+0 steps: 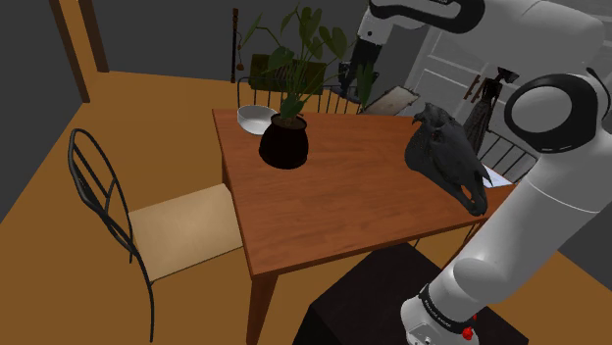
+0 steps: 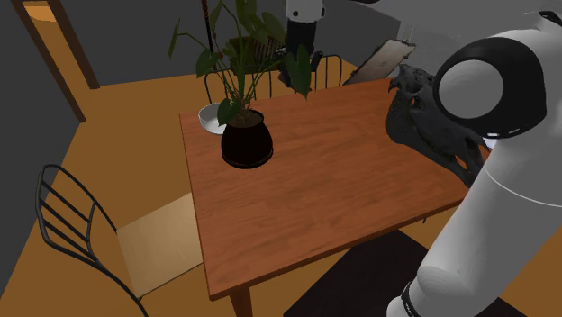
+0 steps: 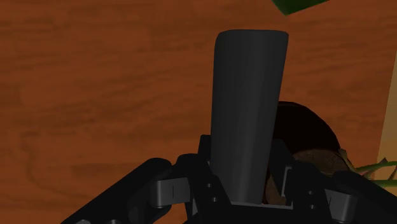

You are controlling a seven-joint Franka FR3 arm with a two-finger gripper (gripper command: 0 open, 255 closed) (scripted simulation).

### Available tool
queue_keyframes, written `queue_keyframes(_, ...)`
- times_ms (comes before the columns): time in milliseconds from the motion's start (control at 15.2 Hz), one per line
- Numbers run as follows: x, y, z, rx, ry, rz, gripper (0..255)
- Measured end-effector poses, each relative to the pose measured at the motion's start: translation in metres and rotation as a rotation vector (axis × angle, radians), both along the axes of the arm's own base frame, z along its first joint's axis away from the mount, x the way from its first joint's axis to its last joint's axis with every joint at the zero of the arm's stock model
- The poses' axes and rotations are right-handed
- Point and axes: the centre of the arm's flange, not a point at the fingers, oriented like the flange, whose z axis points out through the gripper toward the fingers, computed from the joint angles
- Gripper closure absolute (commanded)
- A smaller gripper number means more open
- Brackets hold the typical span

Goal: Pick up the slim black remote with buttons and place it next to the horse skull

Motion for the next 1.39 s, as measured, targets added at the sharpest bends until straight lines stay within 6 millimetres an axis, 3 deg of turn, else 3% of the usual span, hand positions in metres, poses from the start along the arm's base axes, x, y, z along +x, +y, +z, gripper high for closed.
queue_keyframes(594, -0.002, -0.006, 0.041, 0.0, 0.0, 0.0, 255)
queue_keyframes(1386, -0.05, -0.152, 0.042, 0.0, 0.0, -0.002, 255)
